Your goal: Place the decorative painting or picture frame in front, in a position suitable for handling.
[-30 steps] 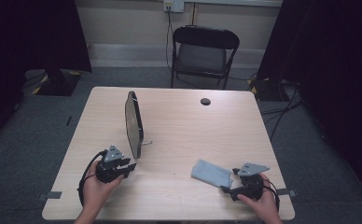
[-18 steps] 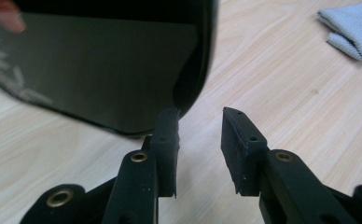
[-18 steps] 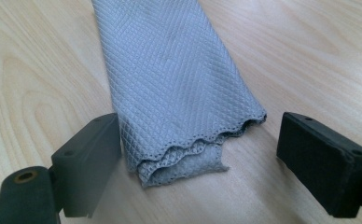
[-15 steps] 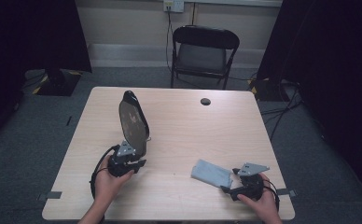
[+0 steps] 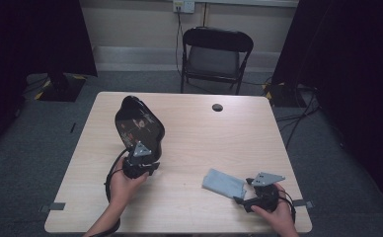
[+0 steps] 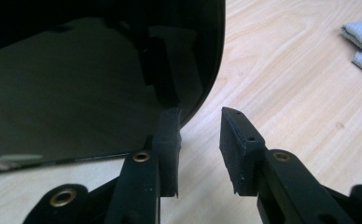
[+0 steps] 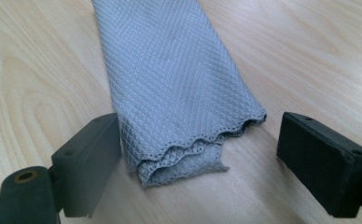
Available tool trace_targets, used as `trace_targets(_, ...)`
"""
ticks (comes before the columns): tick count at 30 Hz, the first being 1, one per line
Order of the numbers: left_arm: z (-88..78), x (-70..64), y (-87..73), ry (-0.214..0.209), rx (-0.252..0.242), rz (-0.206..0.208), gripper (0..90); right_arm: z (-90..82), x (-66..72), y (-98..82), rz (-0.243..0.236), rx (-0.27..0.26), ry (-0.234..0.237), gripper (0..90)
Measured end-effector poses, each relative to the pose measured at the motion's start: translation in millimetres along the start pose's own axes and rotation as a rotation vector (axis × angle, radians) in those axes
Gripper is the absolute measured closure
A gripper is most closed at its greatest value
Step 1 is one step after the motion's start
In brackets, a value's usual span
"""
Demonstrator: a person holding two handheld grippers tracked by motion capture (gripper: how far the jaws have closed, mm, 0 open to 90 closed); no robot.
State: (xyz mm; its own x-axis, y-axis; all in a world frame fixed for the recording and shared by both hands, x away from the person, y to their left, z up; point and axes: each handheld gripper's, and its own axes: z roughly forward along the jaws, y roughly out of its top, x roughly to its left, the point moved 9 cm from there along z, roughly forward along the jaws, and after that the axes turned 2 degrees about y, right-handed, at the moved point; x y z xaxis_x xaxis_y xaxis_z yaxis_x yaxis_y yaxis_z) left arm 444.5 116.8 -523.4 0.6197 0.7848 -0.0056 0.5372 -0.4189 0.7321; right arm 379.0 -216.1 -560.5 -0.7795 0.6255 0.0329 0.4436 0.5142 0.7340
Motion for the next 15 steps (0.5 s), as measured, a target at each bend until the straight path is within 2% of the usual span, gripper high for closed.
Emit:
trace_targets(5,9.6,0.1,4.8,0.012,0.01,-0.019,71.8,0.0,0.0,0.0,0.0,0.0,0.0,13.0)
trace_targets(7,13.0,1.2,6.9,0.037,0.018,-0.001,73.1,0.0,0.0,0.0,0.0,0.0,0.0,13.0)
trace_targets(11,22.9,-2.0,14.7,0.059,0.014,-0.021,73.2,0.0,0.0,0.0,0.0,0.0,0.0,13.0)
trace_targets(13,24.9,-3.0,16.5,0.06,0.011,-0.029,73.3,0.0,0.0,0.0,0.0,0.0,0.0,12.9)
trace_targets(14,28.5,-3.7,18.9,0.065,0.027,-0.008,73.3,-0.1,0.0,-0.1,0.0,0.001,0.001,12.9)
trace_targets(15,31.4,-6.0,21.4,0.058,0.021,-0.014,73.3,0.0,0.0,0.0,0.0,0.0,0.001,12.9)
